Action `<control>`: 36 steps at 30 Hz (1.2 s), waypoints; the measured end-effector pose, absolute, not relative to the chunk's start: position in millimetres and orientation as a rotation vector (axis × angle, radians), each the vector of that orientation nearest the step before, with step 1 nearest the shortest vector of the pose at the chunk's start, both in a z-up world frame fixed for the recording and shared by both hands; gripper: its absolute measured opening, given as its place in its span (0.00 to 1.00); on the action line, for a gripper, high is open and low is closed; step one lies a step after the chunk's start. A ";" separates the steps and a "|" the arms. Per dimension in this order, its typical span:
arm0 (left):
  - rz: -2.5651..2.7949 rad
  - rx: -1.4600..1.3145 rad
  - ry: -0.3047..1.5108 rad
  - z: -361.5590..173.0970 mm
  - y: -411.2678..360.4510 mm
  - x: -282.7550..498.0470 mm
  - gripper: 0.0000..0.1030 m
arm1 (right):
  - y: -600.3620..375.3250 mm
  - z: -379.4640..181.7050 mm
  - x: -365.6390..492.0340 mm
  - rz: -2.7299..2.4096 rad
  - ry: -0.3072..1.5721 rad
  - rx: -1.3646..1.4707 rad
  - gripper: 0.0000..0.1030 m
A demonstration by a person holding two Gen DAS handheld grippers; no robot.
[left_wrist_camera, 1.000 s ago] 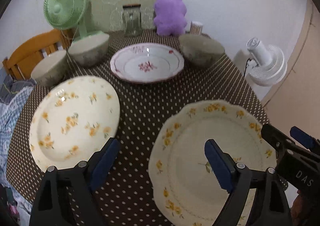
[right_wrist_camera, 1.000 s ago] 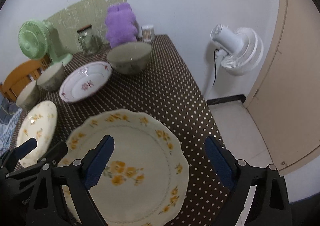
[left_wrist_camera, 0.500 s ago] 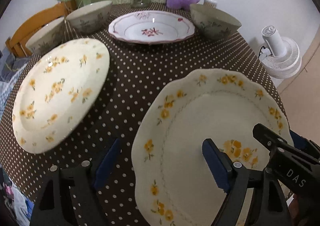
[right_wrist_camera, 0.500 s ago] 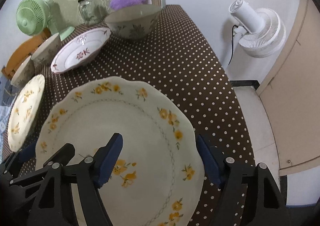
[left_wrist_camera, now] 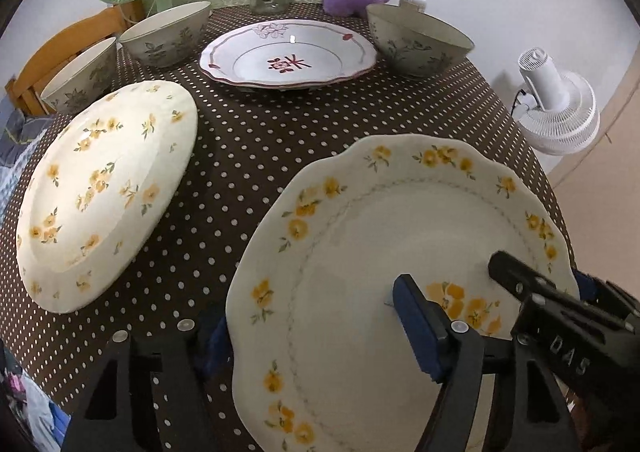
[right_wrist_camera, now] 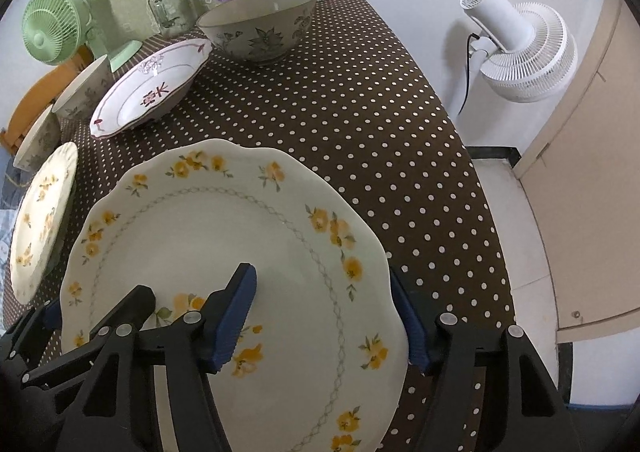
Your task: Organize plates and bowls
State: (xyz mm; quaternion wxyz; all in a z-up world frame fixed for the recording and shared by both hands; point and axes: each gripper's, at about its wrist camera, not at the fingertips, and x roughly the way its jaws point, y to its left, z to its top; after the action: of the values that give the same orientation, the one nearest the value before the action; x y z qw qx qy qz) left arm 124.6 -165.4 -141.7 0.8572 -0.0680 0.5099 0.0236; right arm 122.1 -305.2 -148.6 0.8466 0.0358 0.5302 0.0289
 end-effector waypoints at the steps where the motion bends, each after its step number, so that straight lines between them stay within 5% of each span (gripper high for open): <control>1: 0.058 -0.146 1.074 -141.8 -163.5 126.5 0.71 | -302.7 -148.4 123.2 0.065 1.121 0.069 0.67; 26: 0.043 -0.070 1.096 -140.2 -144.4 169.8 0.74 | -284.1 -147.2 151.3 0.027 1.144 0.145 0.65; 36: 0.082 -0.055 1.067 -130.2 -141.9 157.7 0.84 | -285.5 -140.7 148.4 0.016 1.123 0.110 0.65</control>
State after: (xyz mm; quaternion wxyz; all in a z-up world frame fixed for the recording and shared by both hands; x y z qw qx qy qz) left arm 157.7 -141.9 -130.2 0.8598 -0.0262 0.5085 0.0389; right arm 148.4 -285.5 -140.7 0.8451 0.0521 0.5321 0.0075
